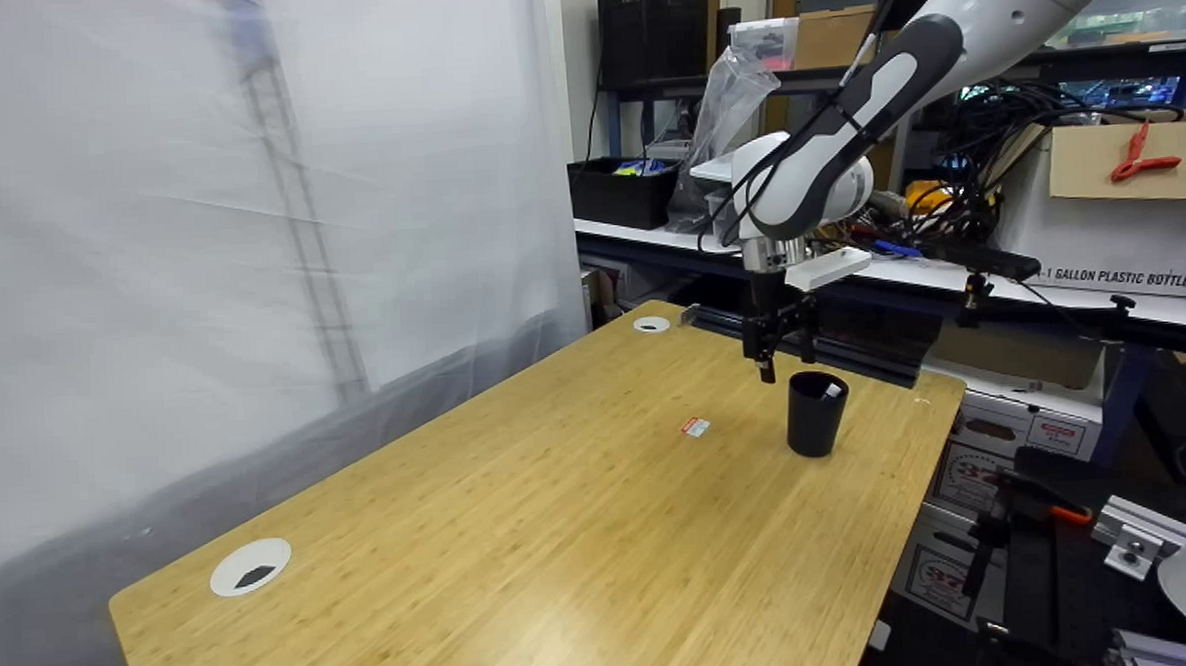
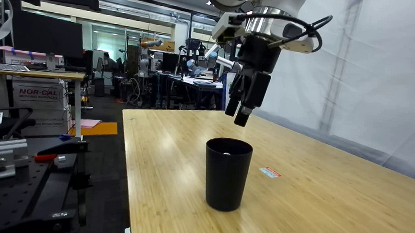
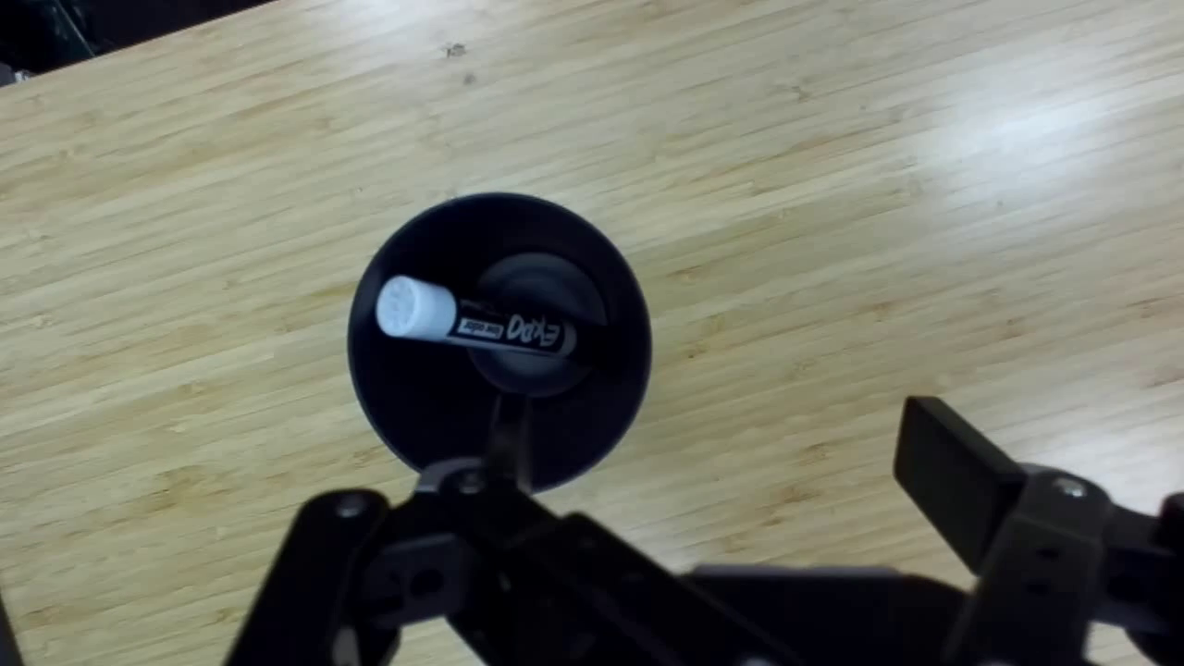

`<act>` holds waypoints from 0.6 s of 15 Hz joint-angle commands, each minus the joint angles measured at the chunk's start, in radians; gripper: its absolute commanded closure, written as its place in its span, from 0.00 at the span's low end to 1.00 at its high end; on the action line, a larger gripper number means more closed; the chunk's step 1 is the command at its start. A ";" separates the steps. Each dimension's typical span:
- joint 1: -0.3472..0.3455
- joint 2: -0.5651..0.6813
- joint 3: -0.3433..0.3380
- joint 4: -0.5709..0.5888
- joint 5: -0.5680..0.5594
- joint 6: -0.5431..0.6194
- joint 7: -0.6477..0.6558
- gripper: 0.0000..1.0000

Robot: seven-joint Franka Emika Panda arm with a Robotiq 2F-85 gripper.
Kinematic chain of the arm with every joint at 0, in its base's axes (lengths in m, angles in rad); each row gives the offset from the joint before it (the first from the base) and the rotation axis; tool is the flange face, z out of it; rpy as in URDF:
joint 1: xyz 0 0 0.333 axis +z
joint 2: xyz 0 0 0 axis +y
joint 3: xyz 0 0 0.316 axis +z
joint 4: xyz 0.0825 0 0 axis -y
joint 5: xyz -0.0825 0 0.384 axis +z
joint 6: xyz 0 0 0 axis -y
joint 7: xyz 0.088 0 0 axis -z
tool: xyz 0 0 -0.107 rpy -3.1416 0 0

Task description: Move the cup towards the bottom right of the table

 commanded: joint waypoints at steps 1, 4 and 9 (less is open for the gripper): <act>0.015 -0.025 0.003 0.036 -0.037 -0.091 0.044 0.00; 0.036 -0.047 0.019 0.066 -0.048 -0.113 0.057 0.00; 0.089 -0.082 0.072 0.124 -0.049 -0.086 0.052 0.00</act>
